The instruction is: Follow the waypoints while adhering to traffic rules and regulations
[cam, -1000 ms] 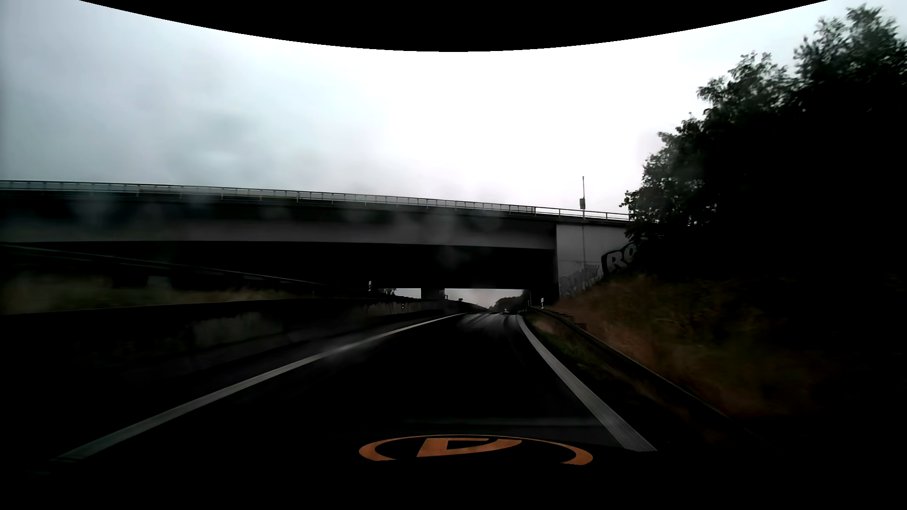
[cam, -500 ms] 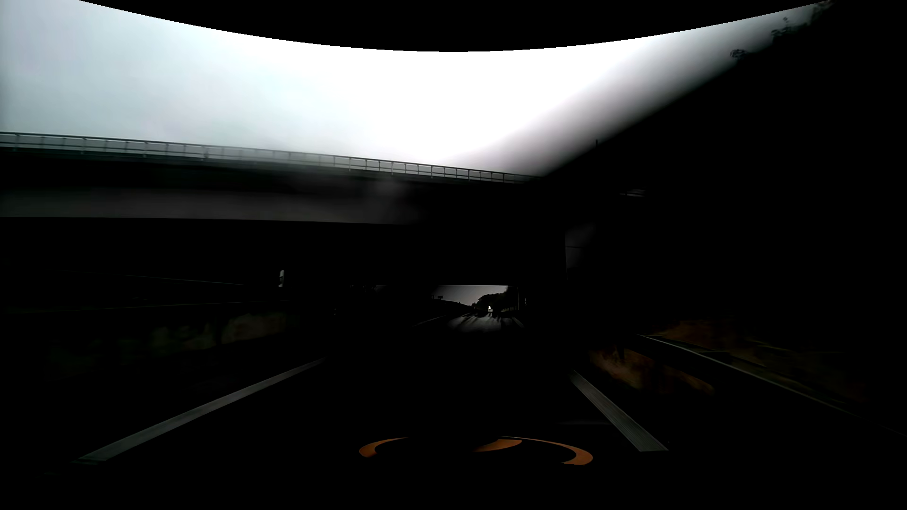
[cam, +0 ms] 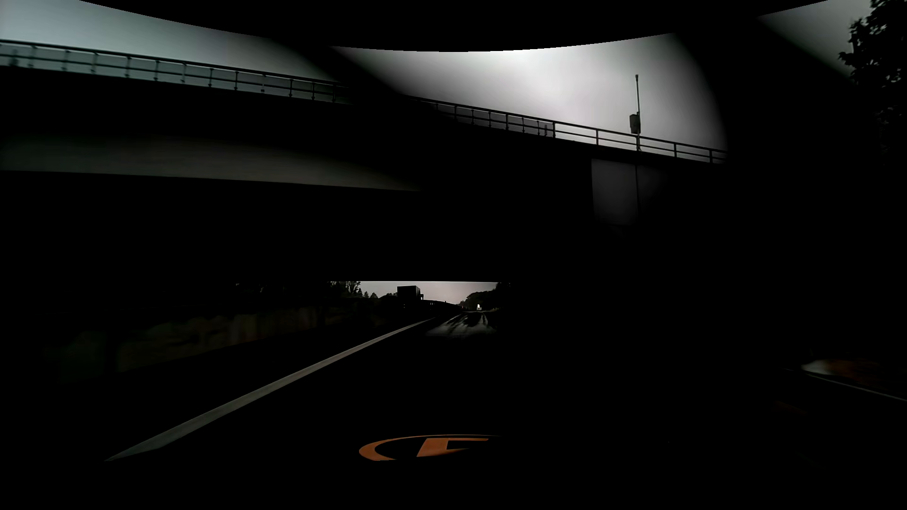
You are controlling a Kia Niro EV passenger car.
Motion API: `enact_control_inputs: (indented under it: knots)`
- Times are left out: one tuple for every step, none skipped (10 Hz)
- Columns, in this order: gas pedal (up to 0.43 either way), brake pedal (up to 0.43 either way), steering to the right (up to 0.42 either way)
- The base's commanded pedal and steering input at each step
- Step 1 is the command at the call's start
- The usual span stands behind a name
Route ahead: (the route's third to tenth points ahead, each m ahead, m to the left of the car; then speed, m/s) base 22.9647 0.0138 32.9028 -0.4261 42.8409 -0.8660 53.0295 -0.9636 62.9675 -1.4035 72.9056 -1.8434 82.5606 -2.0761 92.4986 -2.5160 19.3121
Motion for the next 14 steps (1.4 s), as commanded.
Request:
enact_control_inputs:
  knots:
    - [0.177,0.000,0.007]
    - [0.177,0.000,0.004]
    - [0.177,0.000,0.004]
    - [0.177,0.000,0.004]
    - [0.177,0.000,0.003]
    - [0.177,0.000,0.004]
    - [0.177,0.000,0.003]
    - [0.177,0.000,0.004]
    - [0.177,0.000,0.003]
    - [0.177,0.000,0.001]
    - [0.177,0.000,0.001]
    - [0.177,0.000,0.001]
    - [0.177,0.000,0.001]
    - [0.177,0.000,0.001]
